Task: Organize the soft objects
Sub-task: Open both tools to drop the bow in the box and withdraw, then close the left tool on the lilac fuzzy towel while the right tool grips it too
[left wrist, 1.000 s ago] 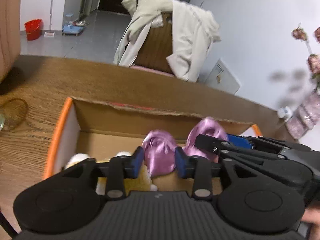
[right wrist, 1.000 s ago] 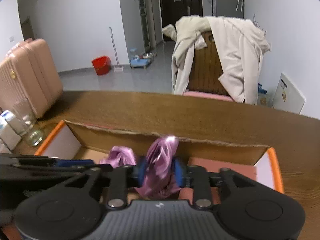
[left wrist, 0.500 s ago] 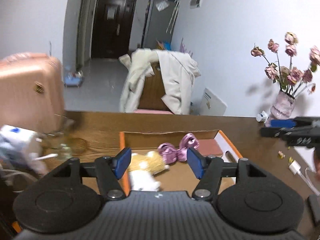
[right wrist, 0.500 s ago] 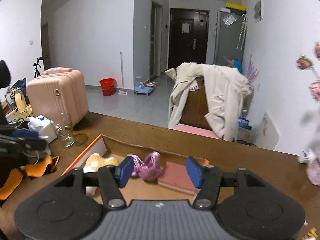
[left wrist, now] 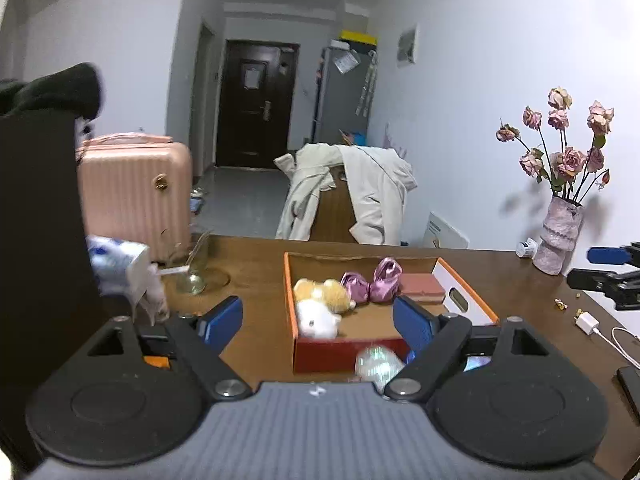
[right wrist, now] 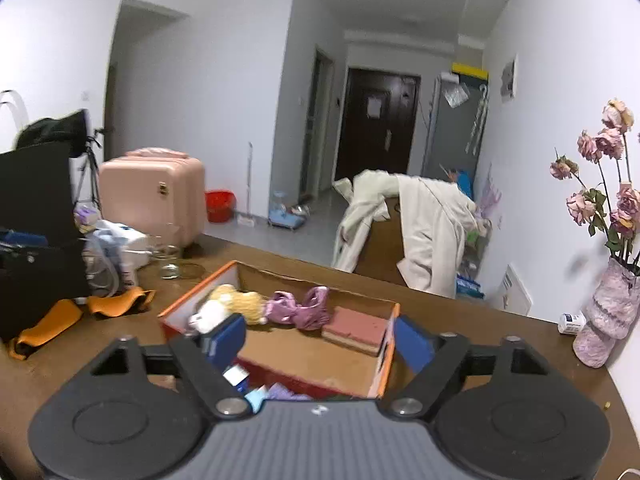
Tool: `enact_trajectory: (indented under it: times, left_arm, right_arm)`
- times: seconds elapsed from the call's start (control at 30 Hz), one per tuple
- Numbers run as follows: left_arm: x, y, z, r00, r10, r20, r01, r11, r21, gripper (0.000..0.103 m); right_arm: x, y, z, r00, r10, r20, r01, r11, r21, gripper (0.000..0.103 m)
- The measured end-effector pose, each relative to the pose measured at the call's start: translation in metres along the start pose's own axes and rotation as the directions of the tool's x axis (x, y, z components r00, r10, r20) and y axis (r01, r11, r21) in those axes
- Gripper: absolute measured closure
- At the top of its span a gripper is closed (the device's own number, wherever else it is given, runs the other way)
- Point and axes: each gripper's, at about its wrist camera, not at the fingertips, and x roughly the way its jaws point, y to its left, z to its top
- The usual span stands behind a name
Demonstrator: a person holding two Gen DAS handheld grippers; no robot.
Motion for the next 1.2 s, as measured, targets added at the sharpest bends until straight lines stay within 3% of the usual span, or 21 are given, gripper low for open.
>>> enact_trajectory:
  times: [0.17, 0.27, 0.5, 0.6, 0.77, 0.83, 1.0, 1.07, 1.13, 1.2]
  left_arm:
    - [-0.045, -0.014, -0.064, 0.997, 0.039, 0.069, -0.038, 0.999, -0.015, 0.013]
    - [-0.069, -0.024, -0.101, 0.997, 0.018, 0.076, -0.017, 1.0, -0.007, 0.005]
    - [-0.101, -0.043, -0.154, 0.998, -0.055, 0.023, 0.054, 0.998, 0.034, 0.002]
    - [-0.09, -0.047, -0.154, 0.998, -0.058, 0.004, 0.058, 0.997, 0.055, 0.001]
    - [-0.05, -0.054, -0.16, 0.991, -0.096, -0.095, 0.095, 0.995, -0.013, 0.001]
    - [-0.036, -0.063, -0.163, 0.989, -0.111, -0.095, 0.109, 0.994, -0.024, 0.001]
    - [0.001, -0.093, -0.173, 0.977, -0.164, -0.135, 0.169, 0.985, 0.029, 0.003]
    - [0.013, -0.097, -0.178, 0.973, -0.171, -0.158, 0.182, 0.982, 0.058, 0.018]
    - [0.025, -0.094, -0.184, 0.973, -0.126, -0.193, 0.145, 0.986, 0.087, 0.034]
    - [0.033, -0.08, -0.186, 0.971, -0.093, -0.222, 0.113, 0.99, 0.083, 0.036]
  right_arm:
    - [-0.044, 0.028, -0.058, 0.999, -0.001, 0.05, 0.002, 1.0, -0.018, 0.011]
    - [-0.068, 0.043, -0.097, 0.998, 0.01, 0.061, -0.01, 1.0, 0.001, 0.01]
    - [-0.08, 0.066, -0.17, 0.998, 0.051, -0.041, -0.046, 0.991, 0.124, 0.01]
    - [-0.072, 0.066, -0.176, 0.994, 0.072, -0.078, -0.06, 0.988, 0.145, 0.01]
    - [-0.055, 0.064, -0.176, 0.992, 0.092, -0.09, -0.075, 0.981, 0.179, 0.011]
    - [-0.042, 0.06, -0.176, 0.988, 0.109, -0.106, -0.085, 0.974, 0.208, 0.011]
    - [-0.011, 0.05, -0.17, 0.984, 0.126, -0.13, -0.086, 0.957, 0.275, 0.013]
    - [-0.001, 0.05, -0.166, 0.981, 0.143, -0.131, -0.101, 0.952, 0.289, 0.018]
    - [0.012, 0.054, -0.162, 0.977, 0.161, -0.143, -0.114, 0.95, 0.291, 0.023]
    - [0.024, 0.06, -0.16, 0.973, 0.168, -0.157, -0.119, 0.952, 0.284, 0.026]
